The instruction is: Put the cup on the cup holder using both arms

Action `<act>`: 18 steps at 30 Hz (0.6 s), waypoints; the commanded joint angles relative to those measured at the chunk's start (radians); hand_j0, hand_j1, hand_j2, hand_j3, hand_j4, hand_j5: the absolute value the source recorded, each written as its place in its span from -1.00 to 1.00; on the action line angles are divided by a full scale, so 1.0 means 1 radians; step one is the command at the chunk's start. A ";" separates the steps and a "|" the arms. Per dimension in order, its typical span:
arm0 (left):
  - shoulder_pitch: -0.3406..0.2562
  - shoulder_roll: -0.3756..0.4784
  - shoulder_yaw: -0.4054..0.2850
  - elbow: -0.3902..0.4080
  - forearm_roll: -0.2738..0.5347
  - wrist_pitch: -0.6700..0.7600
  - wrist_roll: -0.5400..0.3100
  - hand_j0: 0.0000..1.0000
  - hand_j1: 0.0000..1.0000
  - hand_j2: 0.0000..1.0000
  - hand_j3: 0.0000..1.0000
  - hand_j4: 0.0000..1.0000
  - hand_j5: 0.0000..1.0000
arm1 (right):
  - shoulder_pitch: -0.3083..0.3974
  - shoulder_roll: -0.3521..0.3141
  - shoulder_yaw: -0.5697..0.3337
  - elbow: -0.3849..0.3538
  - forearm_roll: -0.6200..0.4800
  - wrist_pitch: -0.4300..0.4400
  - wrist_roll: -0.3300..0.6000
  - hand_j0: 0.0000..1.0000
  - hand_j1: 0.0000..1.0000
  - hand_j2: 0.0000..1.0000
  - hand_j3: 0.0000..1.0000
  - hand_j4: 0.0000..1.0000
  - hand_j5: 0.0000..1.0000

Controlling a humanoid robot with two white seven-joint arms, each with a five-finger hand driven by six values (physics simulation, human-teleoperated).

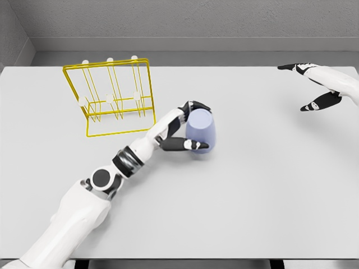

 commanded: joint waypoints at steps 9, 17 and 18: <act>0.023 0.216 0.027 -0.238 0.167 0.005 0.009 -0.26 -0.26 -0.26 -0.26 -0.26 -0.26 | 0.000 0.000 -0.002 0.004 -0.007 0.002 0.000 1.00 1.00 1.00 1.00 1.00 1.00; 0.064 0.402 0.099 -0.347 0.287 0.000 0.010 -0.26 -0.26 -0.26 -0.26 -0.26 -0.26 | 0.000 0.000 -0.002 0.004 -0.007 0.002 0.000 1.00 1.00 1.00 1.00 1.00 1.00; 0.061 0.416 0.099 -0.347 0.296 0.000 0.010 -0.26 -0.26 -0.26 -0.26 -0.26 -0.26 | 0.000 0.000 -0.002 0.004 -0.007 0.002 0.000 1.00 1.00 1.00 1.00 1.00 1.00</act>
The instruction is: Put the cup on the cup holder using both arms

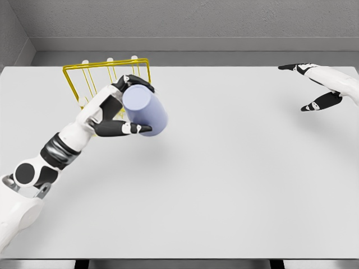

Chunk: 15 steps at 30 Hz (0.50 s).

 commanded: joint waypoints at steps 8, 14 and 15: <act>-0.055 0.062 0.036 -0.008 0.057 0.003 0.001 -0.26 -0.26 -0.26 -0.26 -0.26 -0.26 | -0.002 0.000 -0.001 0.000 -0.007 0.002 0.000 1.00 1.00 1.00 1.00 1.00 1.00; -0.091 0.060 0.036 -0.005 0.057 0.004 -0.001 -0.26 -0.26 -0.26 -0.26 -0.26 -0.26 | -0.002 0.000 -0.001 0.000 -0.007 0.002 0.001 1.00 1.00 1.00 1.00 1.00 1.00; -0.092 0.060 0.036 -0.003 0.057 0.006 -0.001 -0.26 -0.26 -0.26 -0.26 -0.26 -0.26 | -0.002 0.000 -0.001 0.000 -0.007 0.002 0.001 1.00 1.00 1.00 1.00 1.00 1.00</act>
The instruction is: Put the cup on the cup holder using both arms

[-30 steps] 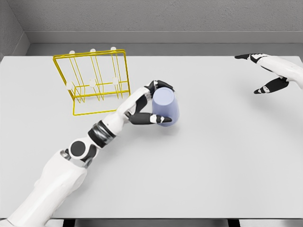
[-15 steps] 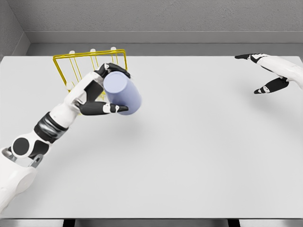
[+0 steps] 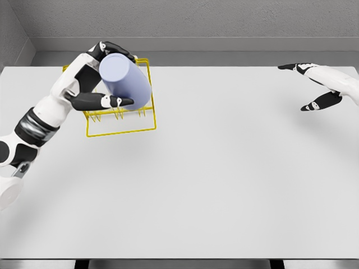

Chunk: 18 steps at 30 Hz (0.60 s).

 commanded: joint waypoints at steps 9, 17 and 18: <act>-0.041 0.004 0.002 0.076 0.005 0.003 0.002 -0.26 -0.26 -0.26 -0.26 -0.26 -0.26 | 0.000 -0.001 -0.001 0.000 -0.007 0.002 0.000 1.00 1.00 1.00 1.00 1.00 1.00; -0.066 0.007 0.016 0.130 -0.007 0.003 0.002 -0.26 -0.26 -0.26 -0.26 -0.26 -0.26 | 0.000 -0.001 -0.001 -0.002 -0.007 0.002 0.000 1.00 1.00 1.00 1.00 1.00 1.00; -0.069 0.003 0.016 0.133 -0.007 0.003 0.002 -0.26 -0.26 -0.26 -0.26 -0.26 -0.26 | 0.002 -0.001 -0.001 -0.002 -0.007 0.002 0.000 1.00 1.00 1.00 1.00 1.00 1.00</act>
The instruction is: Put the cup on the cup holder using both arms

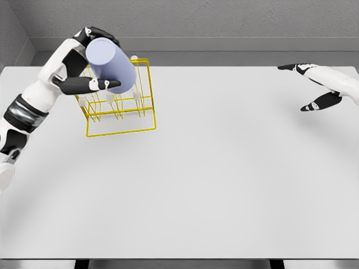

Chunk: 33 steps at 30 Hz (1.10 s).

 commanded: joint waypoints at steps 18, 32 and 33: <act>0.000 -0.105 -0.045 0.060 -0.062 -0.001 0.000 -0.26 -0.26 -0.26 -0.26 -0.26 -0.26 | 0.000 -0.001 -0.001 -0.002 -0.007 0.002 0.000 1.00 1.00 1.00 1.00 1.00 1.00; 0.005 -0.100 -0.037 0.066 -0.090 -0.012 -0.010 1.00 1.00 1.00 1.00 1.00 1.00 | 0.000 -0.001 -0.001 -0.002 -0.007 0.002 0.000 1.00 1.00 1.00 1.00 1.00 1.00; 0.005 -0.100 -0.035 0.066 -0.088 -0.012 -0.011 1.00 1.00 1.00 1.00 1.00 1.00 | 0.000 0.000 -0.001 -0.002 -0.007 0.002 0.000 1.00 1.00 1.00 1.00 1.00 1.00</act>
